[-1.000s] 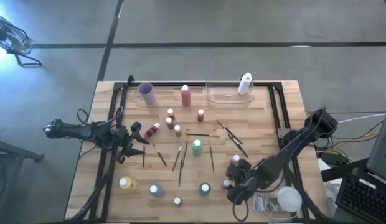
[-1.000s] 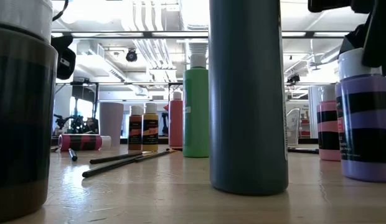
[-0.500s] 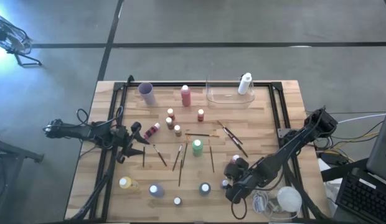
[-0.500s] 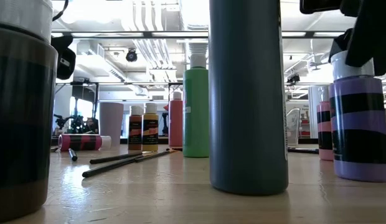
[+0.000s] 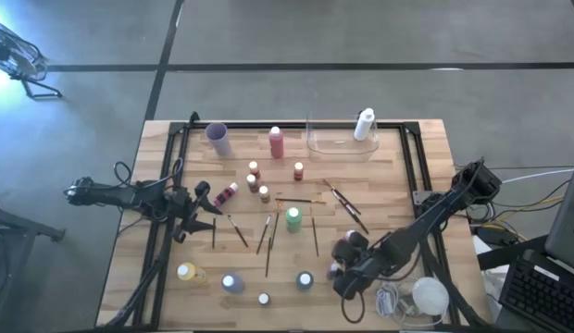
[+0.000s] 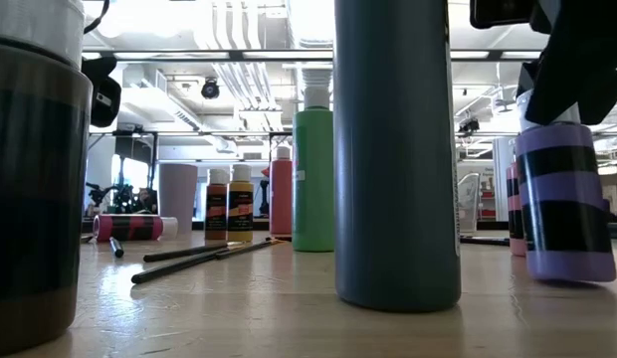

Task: Pick & Place Paint Supplies
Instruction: Put the violet paint bottle into the transparent bin

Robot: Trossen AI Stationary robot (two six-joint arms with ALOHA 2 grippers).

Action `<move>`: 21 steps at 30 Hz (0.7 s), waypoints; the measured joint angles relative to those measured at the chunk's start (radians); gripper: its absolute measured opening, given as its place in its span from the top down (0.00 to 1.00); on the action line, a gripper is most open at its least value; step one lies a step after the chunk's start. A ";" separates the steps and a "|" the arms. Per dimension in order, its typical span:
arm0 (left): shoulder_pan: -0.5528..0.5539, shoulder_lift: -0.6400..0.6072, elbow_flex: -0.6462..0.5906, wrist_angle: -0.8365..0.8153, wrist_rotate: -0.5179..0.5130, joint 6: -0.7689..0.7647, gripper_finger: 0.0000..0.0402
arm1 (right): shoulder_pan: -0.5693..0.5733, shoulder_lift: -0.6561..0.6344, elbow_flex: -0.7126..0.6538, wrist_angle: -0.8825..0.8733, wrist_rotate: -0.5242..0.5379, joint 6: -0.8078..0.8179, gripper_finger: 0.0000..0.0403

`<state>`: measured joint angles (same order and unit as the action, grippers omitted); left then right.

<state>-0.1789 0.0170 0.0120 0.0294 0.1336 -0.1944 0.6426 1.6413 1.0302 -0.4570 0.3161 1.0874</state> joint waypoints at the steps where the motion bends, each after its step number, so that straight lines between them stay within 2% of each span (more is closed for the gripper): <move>1: 0.000 0.000 0.000 0.000 0.000 0.000 0.46 | -0.001 0.000 0.000 0.000 0.000 0.000 0.52; 9: 0.000 0.000 0.000 0.000 0.000 0.000 0.46 | -0.003 0.000 0.014 -0.006 -0.034 -0.022 0.72; 21: 0.000 0.000 0.000 0.000 0.000 0.000 0.46 | -0.035 -0.001 0.103 -0.053 -0.029 -0.155 0.69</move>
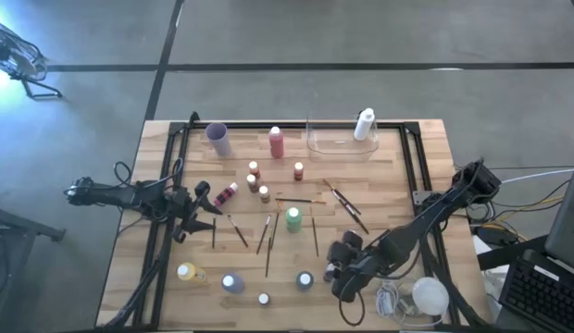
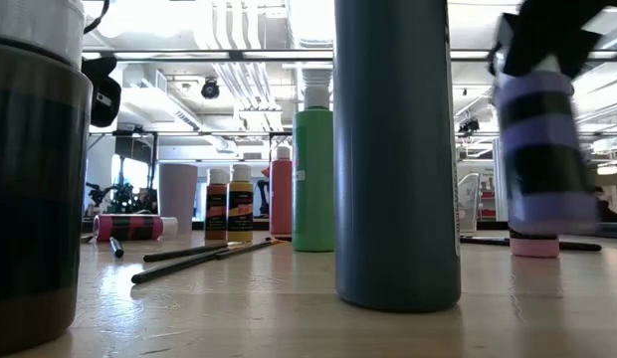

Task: Pick & Place Paint Supplies
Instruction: Put the violet paint bottle into the transparent bin

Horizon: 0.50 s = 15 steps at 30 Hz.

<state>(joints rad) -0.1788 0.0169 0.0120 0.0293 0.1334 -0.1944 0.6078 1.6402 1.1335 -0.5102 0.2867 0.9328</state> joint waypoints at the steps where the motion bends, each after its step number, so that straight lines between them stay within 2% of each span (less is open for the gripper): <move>1: 0.000 0.000 0.000 0.000 0.000 0.000 0.46 | -0.012 0.000 0.019 -0.034 0.000 -0.022 0.69; 8: 0.000 0.000 0.000 0.000 0.000 0.000 0.46 | -0.134 0.000 0.187 -0.317 0.004 -0.147 0.72; 15: 0.000 0.000 0.000 0.000 0.000 0.000 0.46 | -0.291 -0.002 0.343 -0.458 0.023 -0.371 0.70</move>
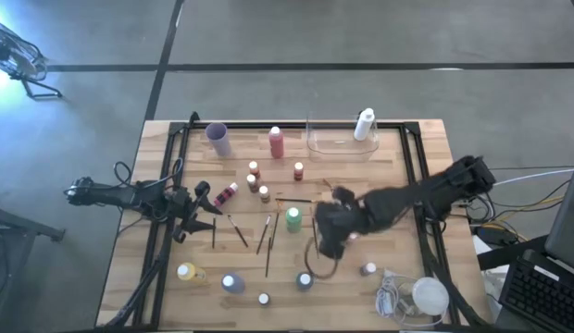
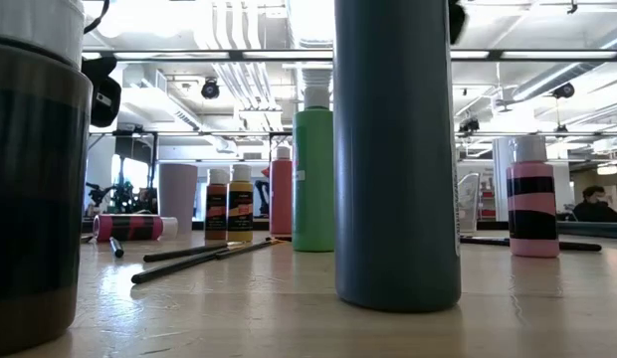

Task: Pick & Place Paint Supplies
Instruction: Put the violet paint bottle into the transparent bin

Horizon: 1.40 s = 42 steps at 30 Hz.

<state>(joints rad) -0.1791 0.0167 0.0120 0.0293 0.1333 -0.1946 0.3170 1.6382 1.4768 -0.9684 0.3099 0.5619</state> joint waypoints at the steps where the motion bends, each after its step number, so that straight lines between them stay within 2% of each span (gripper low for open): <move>1: 0.000 0.000 0.000 0.000 0.000 0.000 0.46 | -0.023 0.000 0.021 -0.020 0.007 -0.035 0.71; 6: 0.000 0.000 0.000 0.000 0.000 0.000 0.46 | -0.137 -0.020 0.088 -0.091 0.032 -0.167 0.72; 11: 0.000 0.000 0.000 0.000 0.000 0.000 0.46 | -0.251 -0.086 0.085 -0.090 0.067 -0.223 0.70; 21: 0.000 0.000 0.000 0.000 0.000 0.000 0.46 | -0.511 -0.177 0.057 -0.061 0.086 -0.241 0.72; 26: 0.000 0.000 0.000 0.000 0.000 0.000 0.46 | -0.658 -0.167 0.050 -0.015 0.077 -0.240 0.69; 30: 0.000 0.000 0.000 0.000 0.000 0.000 0.46 | -0.761 -0.127 0.035 -0.008 0.057 -0.248 0.70; 37: 0.000 0.000 0.000 0.000 0.000 0.000 0.46 | -0.874 -0.098 -0.058 0.141 0.055 -0.267 0.71; 42: 0.000 0.000 0.000 0.000 0.000 0.000 0.46 | -0.906 -0.108 -0.172 0.289 0.059 -0.195 0.69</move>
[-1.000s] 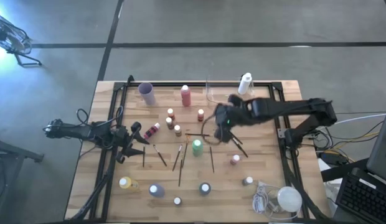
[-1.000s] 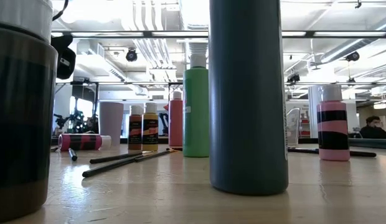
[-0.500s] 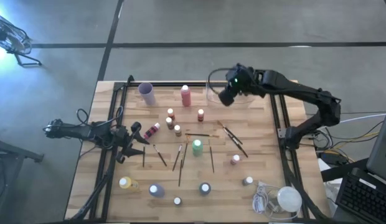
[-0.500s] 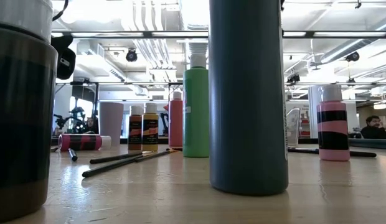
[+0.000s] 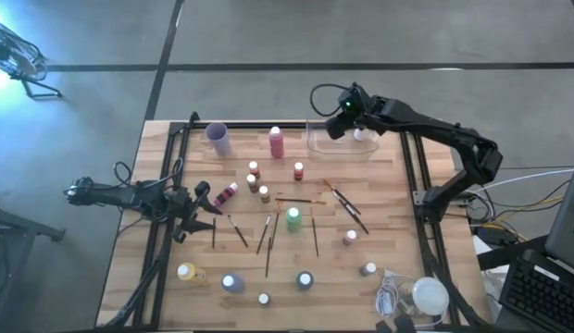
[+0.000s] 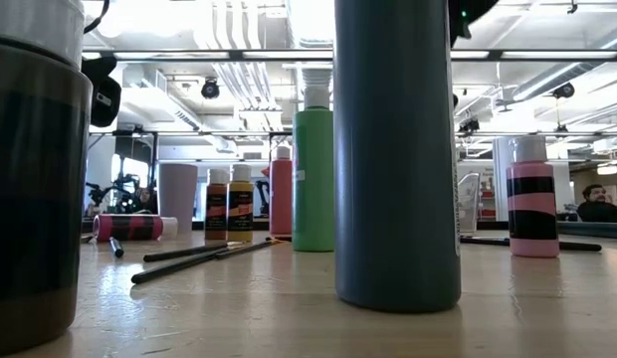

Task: Pick & Place Paint Supplies
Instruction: Put the violet paint bottle into the transparent bin

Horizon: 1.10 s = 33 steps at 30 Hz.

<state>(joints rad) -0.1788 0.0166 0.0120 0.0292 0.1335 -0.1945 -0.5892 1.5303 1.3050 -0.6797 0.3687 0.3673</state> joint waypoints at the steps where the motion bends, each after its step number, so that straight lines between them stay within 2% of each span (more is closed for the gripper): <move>1: 0.000 0.000 0.000 0.000 0.000 0.000 0.46 | -0.003 -0.001 -0.024 0.040 0.000 0.012 0.70; 4: 0.000 0.000 0.000 0.000 0.000 0.000 0.46 | -0.010 -0.001 -0.083 0.125 -0.002 0.031 0.72; 13: 0.000 0.000 0.000 0.000 0.000 0.000 0.46 | -0.017 -0.006 -0.196 0.139 0.032 0.072 0.69; 18: 0.000 0.000 0.000 0.000 0.000 0.000 0.46 | -0.041 -0.006 -0.263 0.191 0.033 0.083 0.72; 22: 0.000 0.000 0.000 0.000 0.000 0.000 0.46 | -0.060 -0.006 -0.315 0.247 0.033 0.104 0.70; 26: 0.000 0.000 0.000 0.000 0.000 0.000 0.46 | -0.077 -0.006 -0.351 0.267 0.034 0.109 0.68; 33: 0.000 0.000 0.000 0.000 0.000 0.000 0.46 | -0.105 -0.007 -0.383 0.269 0.034 0.120 0.72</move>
<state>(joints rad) -0.1787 0.0169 0.0120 0.0292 0.1337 -0.1944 -0.6945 1.5234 0.9224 -0.4104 0.4025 0.4874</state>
